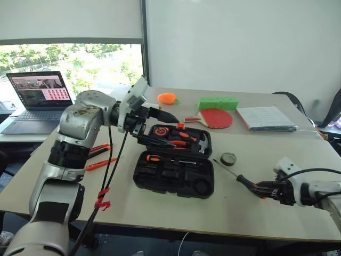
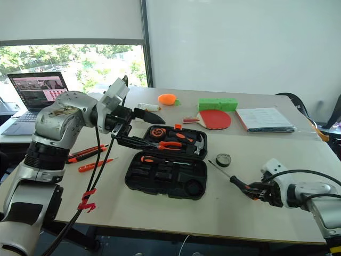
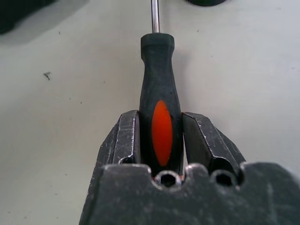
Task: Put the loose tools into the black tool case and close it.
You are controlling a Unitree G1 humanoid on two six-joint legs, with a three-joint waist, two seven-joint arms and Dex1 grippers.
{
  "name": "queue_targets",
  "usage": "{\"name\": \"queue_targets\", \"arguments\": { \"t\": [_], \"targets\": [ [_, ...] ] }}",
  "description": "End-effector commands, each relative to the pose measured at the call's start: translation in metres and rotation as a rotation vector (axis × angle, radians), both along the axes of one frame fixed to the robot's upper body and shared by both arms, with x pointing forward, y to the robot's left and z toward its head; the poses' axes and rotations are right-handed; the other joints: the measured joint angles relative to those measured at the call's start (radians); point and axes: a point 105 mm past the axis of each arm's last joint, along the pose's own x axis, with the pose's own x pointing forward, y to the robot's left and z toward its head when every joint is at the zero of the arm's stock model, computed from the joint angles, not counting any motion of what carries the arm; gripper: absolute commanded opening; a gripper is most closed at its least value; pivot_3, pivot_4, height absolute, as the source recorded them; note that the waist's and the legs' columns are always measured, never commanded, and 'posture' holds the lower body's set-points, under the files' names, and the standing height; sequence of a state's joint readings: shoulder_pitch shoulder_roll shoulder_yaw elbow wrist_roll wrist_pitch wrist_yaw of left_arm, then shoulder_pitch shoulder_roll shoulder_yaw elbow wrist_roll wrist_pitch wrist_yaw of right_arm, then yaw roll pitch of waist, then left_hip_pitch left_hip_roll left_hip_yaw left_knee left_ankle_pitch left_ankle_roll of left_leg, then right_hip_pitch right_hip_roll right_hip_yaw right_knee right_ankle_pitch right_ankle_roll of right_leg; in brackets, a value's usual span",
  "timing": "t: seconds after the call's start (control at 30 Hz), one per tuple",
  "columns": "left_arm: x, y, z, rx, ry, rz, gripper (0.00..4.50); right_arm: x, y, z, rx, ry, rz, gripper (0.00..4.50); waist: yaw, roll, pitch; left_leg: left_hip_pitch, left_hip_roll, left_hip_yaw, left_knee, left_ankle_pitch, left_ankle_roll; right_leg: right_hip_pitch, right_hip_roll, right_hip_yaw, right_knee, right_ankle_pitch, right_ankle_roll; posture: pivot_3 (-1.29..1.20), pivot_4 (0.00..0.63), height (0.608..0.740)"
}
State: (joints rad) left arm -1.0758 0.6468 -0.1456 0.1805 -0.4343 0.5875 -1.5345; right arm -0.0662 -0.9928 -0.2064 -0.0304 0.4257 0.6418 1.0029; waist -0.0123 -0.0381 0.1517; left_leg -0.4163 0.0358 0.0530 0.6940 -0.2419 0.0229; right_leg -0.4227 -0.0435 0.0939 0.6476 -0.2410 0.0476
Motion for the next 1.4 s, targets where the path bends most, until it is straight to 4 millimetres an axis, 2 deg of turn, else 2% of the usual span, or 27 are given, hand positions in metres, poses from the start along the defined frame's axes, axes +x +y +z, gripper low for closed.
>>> {"name": "queue_targets", "arguments": {
  "t": [0.03,0.13,0.2,0.33,0.43,0.5,0.63,0.77,0.97,1.2,1.4],
  "targets": [
    [0.0,0.013,0.01,-0.011,-0.048,0.043,4.5,-0.01,0.008,0.055,0.072,-0.115,0.099,1.01,0.0,0.001,0.0,0.0,0.0,0.0,0.0,0.0,0.0,0.0,0.0,0.0,0.0,0.0,0.0,0.0,0.15,0.736],
    [0.002,0.022,0.011,0.007,-0.059,0.075,4.5,-0.009,0.028,0.08,0.097,-0.163,0.216,1.01,-0.009,0.001,0.001,0.001,0.001,0.0,0.0,0.0,0.0,0.0,0.0,0.0,0.0,0.0,0.0,0.0,0.15,0.736],
    [0.003,0.024,0.01,0.016,-0.062,0.083,4.5,-0.003,0.036,0.086,0.088,-0.188,0.245,1.01,-0.016,0.001,0.001,0.001,0.001,0.0,0.0,0.0,0.0,0.0,0.001,0.0,0.0,0.001,0.0,0.0,0.15,0.736],
    [0.002,0.034,0.003,0.074,-0.08,0.096,4.5,0.03,0.098,0.089,-0.004,-0.266,0.442,1.01,-0.036,0.001,0.001,0.003,0.001,0.001,0.0,0.0,0.0,0.001,0.001,0.001,0.001,0.0,0.0,0.0,0.15,0.736],
    [0.003,0.036,0.002,0.084,-0.087,0.103,4.5,0.054,0.136,0.079,-0.113,-0.277,0.551,1.01,-0.034,0.002,0.003,0.002,0.001,0.001,-0.001,0.0,0.0,-0.001,0.002,0.001,0.001,0.001,-0.001,0.0,0.15,0.736],
    [0.003,0.036,0.002,0.09,-0.093,0.104,4.5,0.068,0.151,0.072,-0.181,-0.281,0.59,1.01,-0.031,0.003,0.003,0.0,0.001,0.001,-0.001,0.0,0.0,-0.003,0.002,0.001,0.002,0.0,-0.001,0.0,0.15,0.736],
    [0.003,0.035,0.001,0.091,-0.097,0.105,4.5,0.082,0.157,0.057,-0.283,-0.259,0.64,1.01,0.001,0.003,0.003,-0.009,0.0,0.0,0.001,0.0,0.0,-0.01,-0.001,-0.002,0.002,0.0,-0.001,0.0,0.15,0.736],
    [0.002,0.035,0.001,0.087,-0.098,0.11,4.5,0.084,0.155,0.05,-0.326,-0.228,0.67,1.01,0.008,0.003,0.004,-0.018,-0.001,0.0,0.002,0.0,0.0,-0.017,-0.003,-0.002,0.002,0.001,0.001,0.0,0.15,0.736],
    [0.004,0.035,0.001,0.08,-0.103,0.118,4.5,0.079,0.151,0.041,-0.346,-0.188,0.686,1.01,0.005,0.003,0.004,-0.018,-0.001,0.0,0.002,0.0,0.0,-0.017,-0.003,-0.003,0.001,0.001,0.001,0.0,0.15,0.736],
    [0.004,0.033,0.001,0.077,-0.106,0.113,4.5,0.07,0.161,0.05,-0.289,-0.196,0.687,1.01,0.0,0.003,0.004,-0.017,-0.001,0.0,0.003,0.0,-0.001,-0.017,-0.002,-0.003,0.004,0.002,0.001,0.0,0.15,0.736],
    [0.004,0.028,0.003,0.077,-0.111,0.095,4.5,0.069,0.159,0.037,-0.307,-0.164,0.659,1.01,-0.001,0.004,0.004,-0.015,-0.001,0.0,0.003,0.0,-0.001,-0.017,-0.002,-0.002,0.007,0.001,0.0,0.0,0.15,0.736]
  ]
}}
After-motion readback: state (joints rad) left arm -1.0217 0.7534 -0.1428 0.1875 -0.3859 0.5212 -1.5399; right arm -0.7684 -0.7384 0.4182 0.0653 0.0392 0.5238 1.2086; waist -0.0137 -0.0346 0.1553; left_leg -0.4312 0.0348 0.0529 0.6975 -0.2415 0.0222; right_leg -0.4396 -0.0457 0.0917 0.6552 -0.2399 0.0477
